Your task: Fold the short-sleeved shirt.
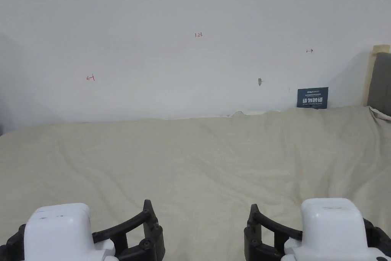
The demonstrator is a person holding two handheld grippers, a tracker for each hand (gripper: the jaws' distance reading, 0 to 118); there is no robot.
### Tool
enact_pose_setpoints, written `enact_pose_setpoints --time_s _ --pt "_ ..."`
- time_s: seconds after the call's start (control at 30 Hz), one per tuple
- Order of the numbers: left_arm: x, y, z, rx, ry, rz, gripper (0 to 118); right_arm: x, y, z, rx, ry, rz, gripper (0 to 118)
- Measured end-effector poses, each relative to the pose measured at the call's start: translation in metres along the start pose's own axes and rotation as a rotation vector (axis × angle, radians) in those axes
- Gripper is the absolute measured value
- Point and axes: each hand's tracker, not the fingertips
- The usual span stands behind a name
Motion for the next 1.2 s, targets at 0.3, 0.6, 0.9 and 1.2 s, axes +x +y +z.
enact_pose_setpoints --time_s 0.3,0.6,0.9,1.2 --pt "-0.005 -0.003 -0.004 -0.022 0.017 0.004 118 -0.008 -0.002 -0.010 -0.085 -0.013 -0.008 102" --pt "0.000 -0.002 -0.006 -0.022 0.009 -0.012 118 -0.010 0.006 -0.004 -0.091 -0.079 0.008 102" --pt "0.002 -0.002 -0.004 -0.020 -0.019 -0.014 118 -0.009 0.005 -0.007 -0.067 -0.088 0.016 102" --pt "0.004 0.000 -0.003 -0.010 -0.027 -0.006 118 -0.003 0.009 -0.002 0.034 -0.093 0.043 102"
